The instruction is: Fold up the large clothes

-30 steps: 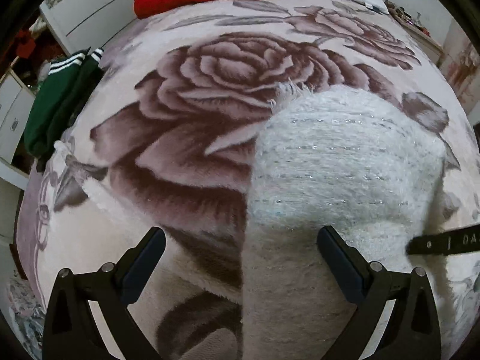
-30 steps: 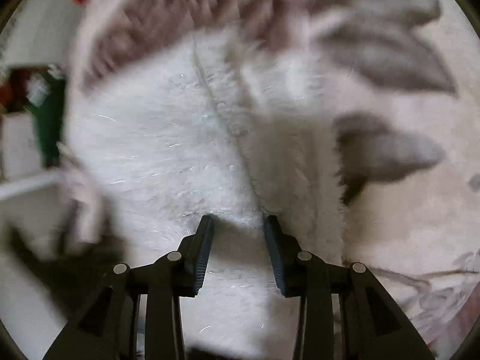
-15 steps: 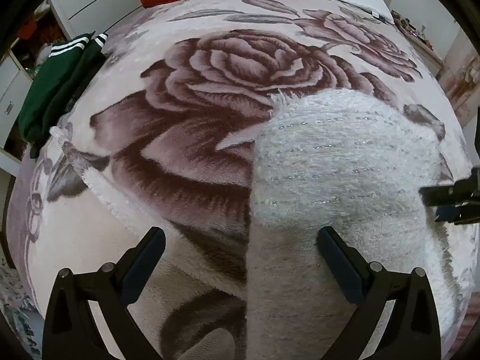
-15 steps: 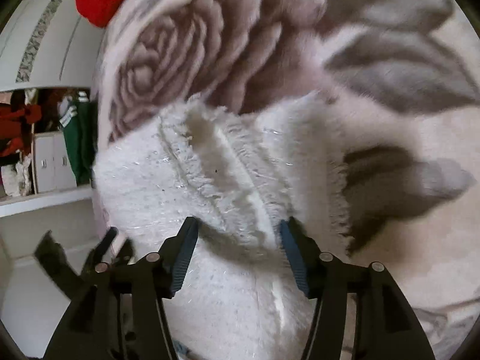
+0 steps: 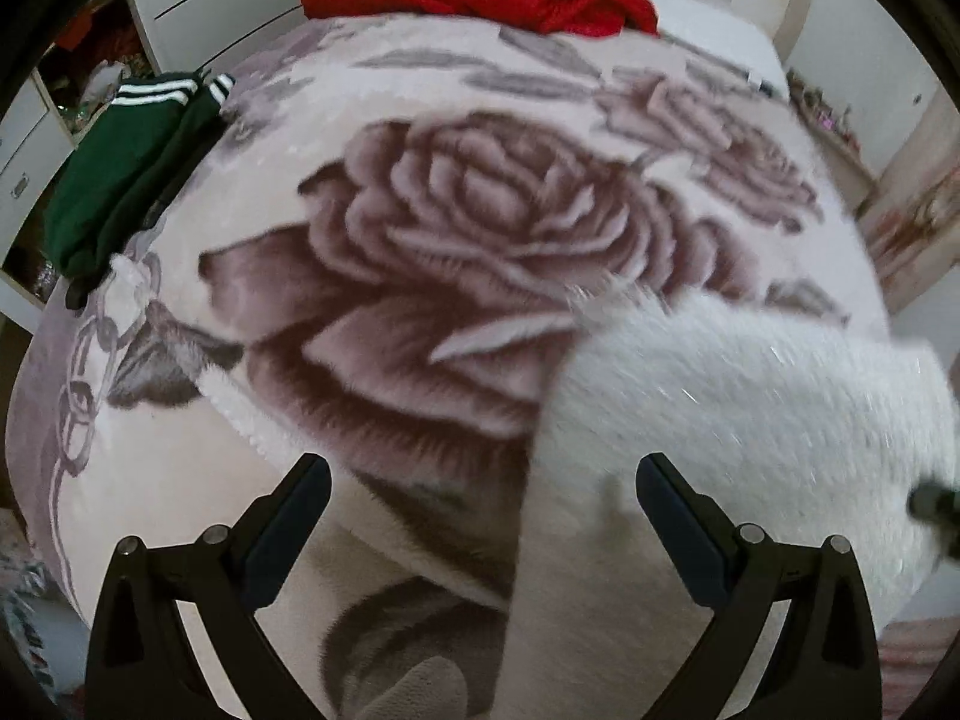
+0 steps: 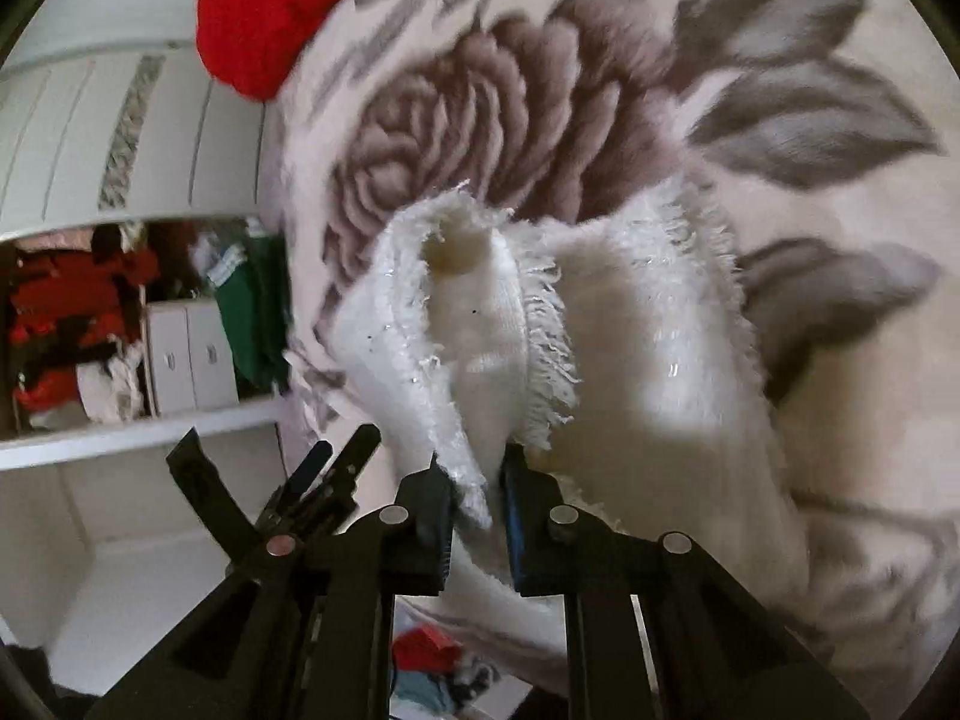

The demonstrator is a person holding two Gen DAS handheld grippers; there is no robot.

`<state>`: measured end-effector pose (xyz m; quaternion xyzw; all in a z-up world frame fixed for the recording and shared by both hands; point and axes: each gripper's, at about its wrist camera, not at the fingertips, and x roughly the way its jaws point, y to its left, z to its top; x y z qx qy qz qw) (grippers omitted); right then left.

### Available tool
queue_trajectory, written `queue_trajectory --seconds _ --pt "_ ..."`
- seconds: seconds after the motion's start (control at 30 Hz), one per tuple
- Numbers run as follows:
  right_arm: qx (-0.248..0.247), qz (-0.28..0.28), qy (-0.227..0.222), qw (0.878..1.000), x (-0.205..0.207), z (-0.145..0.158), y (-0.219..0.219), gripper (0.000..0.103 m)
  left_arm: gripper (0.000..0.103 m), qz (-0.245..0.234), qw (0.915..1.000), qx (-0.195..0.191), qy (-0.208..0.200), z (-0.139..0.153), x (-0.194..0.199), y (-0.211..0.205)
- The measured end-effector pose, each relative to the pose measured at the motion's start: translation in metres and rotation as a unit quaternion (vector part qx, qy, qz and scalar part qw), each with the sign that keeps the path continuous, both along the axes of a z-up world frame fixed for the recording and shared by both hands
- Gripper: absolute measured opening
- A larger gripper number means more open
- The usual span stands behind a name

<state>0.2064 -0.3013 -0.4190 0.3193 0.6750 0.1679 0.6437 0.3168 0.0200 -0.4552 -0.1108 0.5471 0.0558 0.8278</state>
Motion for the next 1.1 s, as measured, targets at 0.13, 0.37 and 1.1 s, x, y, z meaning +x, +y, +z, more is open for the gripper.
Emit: queue_trajectory --seconds 0.13,0.37,1.1 --pt "-0.018 -0.052 0.0 0.999 -0.021 0.04 -0.047 0.014 0.103 -0.041 0.9991 0.009 -0.007 0.008 0.017 -0.031" --pt "-0.177 -0.037 0.068 0.981 -0.004 -0.051 -0.086 0.014 0.103 -0.127 0.9904 0.054 0.014 -0.037 0.034 -0.081" --pt "-0.127 0.104 0.101 0.981 0.023 -0.071 0.031 0.034 0.103 -0.111 0.9921 0.056 0.013 -0.059 0.029 -0.06"
